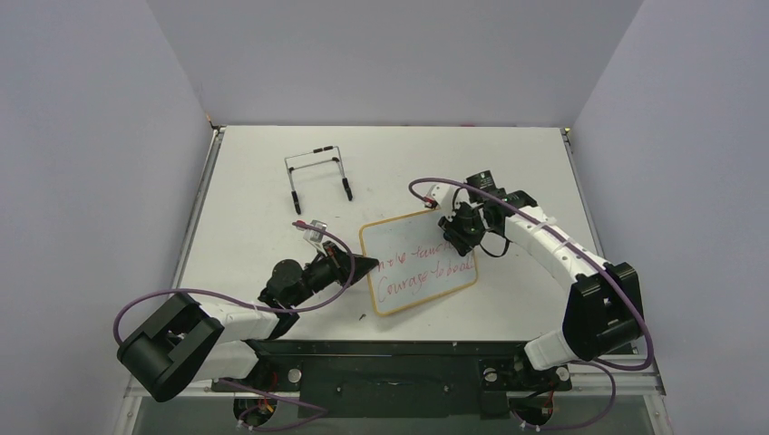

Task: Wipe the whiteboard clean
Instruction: Erase the whiteboard at the whiteboard stand.

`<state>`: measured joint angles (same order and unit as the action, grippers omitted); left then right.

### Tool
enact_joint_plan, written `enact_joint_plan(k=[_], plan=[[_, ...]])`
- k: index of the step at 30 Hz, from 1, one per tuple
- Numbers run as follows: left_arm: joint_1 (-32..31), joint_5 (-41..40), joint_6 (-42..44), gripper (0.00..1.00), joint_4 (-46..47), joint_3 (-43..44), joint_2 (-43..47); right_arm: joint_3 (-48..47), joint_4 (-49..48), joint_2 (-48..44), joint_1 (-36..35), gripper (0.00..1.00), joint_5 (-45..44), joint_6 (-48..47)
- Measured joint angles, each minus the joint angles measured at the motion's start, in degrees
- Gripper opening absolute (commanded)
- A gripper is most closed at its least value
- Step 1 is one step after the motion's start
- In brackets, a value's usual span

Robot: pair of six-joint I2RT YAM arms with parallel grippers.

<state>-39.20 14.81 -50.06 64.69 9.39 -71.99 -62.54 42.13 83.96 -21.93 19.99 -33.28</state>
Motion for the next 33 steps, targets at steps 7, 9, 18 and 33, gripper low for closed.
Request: enact_joint_plan(k=[7, 9, 18, 33], plan=[[0.04, -0.61, 0.37, 0.00, 0.26, 0.00, -0.17, 0.00, -3.91, -0.11, 3.39, 0.00, -1.64, 6.40], [0.04, -0.59, 0.59, 0.00, 0.42, 0.00, -0.24, 0.00, -5.62, -0.11, 4.81, 0.00, -3.87, 7.58], [0.04, -0.26, 0.94, 0.00, 0.63, 0.00, -0.22, 0.13, -1.20, 0.92, 4.35, 0.00, -2.80, 0.74], [0.31, -0.63, 1.33, 0.00, 0.72, -0.17, -0.09, 0.83, -1.31, -0.09, 2.78, 0.00, -3.74, 4.04]])
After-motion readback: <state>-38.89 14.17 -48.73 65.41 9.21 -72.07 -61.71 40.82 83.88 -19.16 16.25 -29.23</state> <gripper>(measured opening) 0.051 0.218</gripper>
